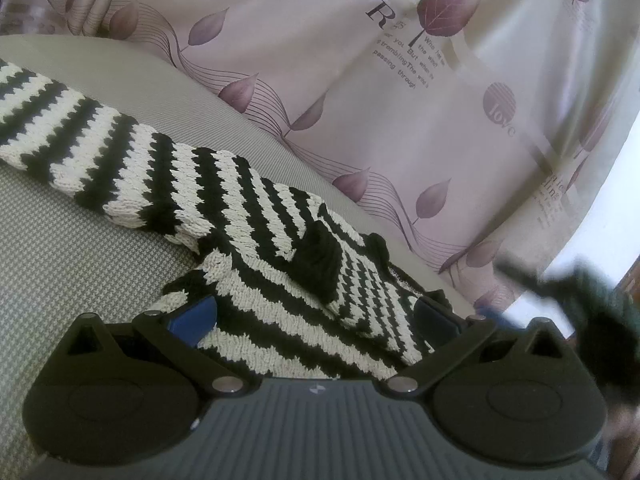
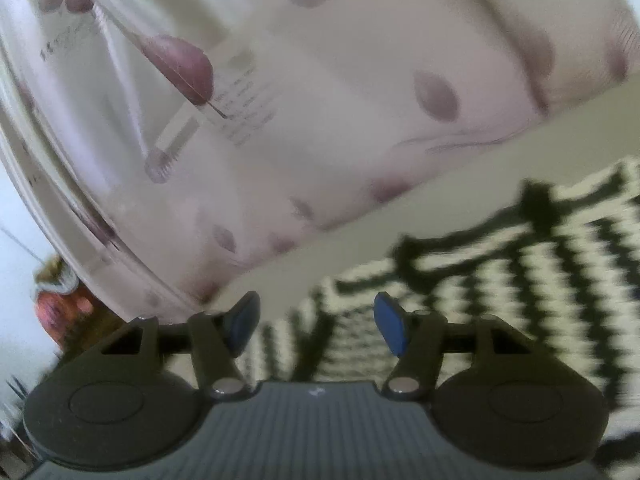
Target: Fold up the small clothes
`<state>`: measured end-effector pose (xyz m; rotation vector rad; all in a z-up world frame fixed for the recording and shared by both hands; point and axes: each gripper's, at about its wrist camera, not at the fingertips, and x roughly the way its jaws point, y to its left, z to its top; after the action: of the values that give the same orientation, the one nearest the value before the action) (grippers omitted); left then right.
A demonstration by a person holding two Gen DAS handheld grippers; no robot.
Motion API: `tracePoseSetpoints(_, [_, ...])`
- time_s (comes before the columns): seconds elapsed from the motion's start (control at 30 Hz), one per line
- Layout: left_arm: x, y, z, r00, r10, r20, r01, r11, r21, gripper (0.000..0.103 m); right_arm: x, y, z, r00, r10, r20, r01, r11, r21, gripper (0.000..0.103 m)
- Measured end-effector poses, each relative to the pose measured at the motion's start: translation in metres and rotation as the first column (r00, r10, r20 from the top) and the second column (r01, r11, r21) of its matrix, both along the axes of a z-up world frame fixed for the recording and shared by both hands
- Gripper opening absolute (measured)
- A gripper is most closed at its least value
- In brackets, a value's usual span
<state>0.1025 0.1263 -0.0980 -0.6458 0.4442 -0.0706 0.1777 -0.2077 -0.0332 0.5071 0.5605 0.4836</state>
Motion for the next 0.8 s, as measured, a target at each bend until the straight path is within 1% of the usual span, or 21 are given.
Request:
tracePoseSetpoints(0.07, [0.000, 0.000, 0.000, 1.000, 0.003, 0.000, -0.003, 1.000, -0.002, 0.103, -0.016, -0.016, -0.006, 0.999, -0.044, 0.023, 0.047, 0.986, -0.163, 0.064])
tracePoseSetpoints(0.1, [0.000, -0.001, 0.000, 1.000, 0.005, 0.000, -0.005, 1.000, -0.001, 0.103, -0.025, -0.024, -0.011, 0.997, -0.064, 0.048, 0.075, 0.961, -0.267, 0.064])
tracePoseSetpoints(0.17, [0.000, -0.001, 0.000, 1.000, 0.005, -0.001, -0.005, 1.000, 0.001, 0.103, -0.037, -0.037, -0.020, 0.991, -0.106, 0.082, 0.130, 0.903, -0.410, 0.064])
tracePoseSetpoints(0.2, [0.000, -0.001, 0.000, 1.000, 0.005, -0.001, -0.005, 1.000, 0.001, 0.103, -0.042, -0.043, -0.025, 0.989, -0.125, 0.085, 0.150, 0.877, -0.456, 0.064])
tracePoseSetpoints(0.3, [-0.001, 0.002, 0.005, 1.000, -0.006, -0.025, 0.006, 1.000, 0.007, 0.103, -0.052, -0.059, -0.040, 0.984, -0.157, 0.089, 0.180, 0.823, -0.539, 0.063])
tracePoseSetpoints(0.33, [-0.004, 0.006, 0.010, 0.999, -0.004, -0.043, 0.004, 1.000, 0.010, 0.103, -0.054, -0.063, -0.044, 0.982, -0.166, 0.086, 0.186, 0.807, -0.560, 0.063])
tracePoseSetpoints(0.37, [-0.009, 0.010, 0.014, 0.999, 0.009, -0.051, -0.008, 1.000, 0.008, 0.103, -0.054, -0.068, -0.046, 0.983, -0.168, 0.073, 0.180, 0.813, -0.553, 0.063])
tracePoseSetpoints(0.43, [-0.026, 0.029, 0.023, 0.997, 0.067, -0.033, -0.068, 0.998, -0.012, 0.103, -0.056, -0.074, -0.044, 0.982, -0.174, 0.074, 0.187, 0.832, -0.523, 0.062])
tracePoseSetpoints(0.5, [-0.039, 0.055, 0.030, 0.991, 0.125, -0.035, -0.127, 0.991, -0.037, 0.103, -0.057, -0.078, -0.046, 0.984, -0.168, 0.063, 0.176, 0.837, -0.519, 0.066])
tracePoseSetpoints(0.57, [-0.050, 0.087, 0.033, 0.983, 0.174, -0.062, -0.178, 0.982, -0.062, 0.103, -0.056, -0.076, -0.047, 0.985, -0.162, 0.058, 0.168, 0.835, -0.525, 0.068])
tracePoseSetpoints(0.67, [-0.068, 0.137, 0.033, 0.956, 0.274, -0.102, -0.283, 0.955, -0.093, 0.100, -0.053, -0.069, -0.047, 0.986, -0.154, 0.059, 0.161, 0.832, -0.530, 0.072])
tracePoseSetpoints(0.73, [-0.079, 0.172, 0.032, 0.927, 0.350, -0.137, -0.365, 0.925, -0.105, 0.096, -0.052, -0.067, -0.047, 0.987, -0.153, 0.058, 0.160, 0.834, -0.528, 0.072])
tracePoseSetpoints(0.8, [-0.089, 0.207, 0.030, 0.901, 0.404, -0.157, -0.425, 0.895, -0.137, 0.095, -0.053, -0.068, -0.047, 0.987, -0.153, 0.056, 0.160, 0.837, -0.523, 0.073])
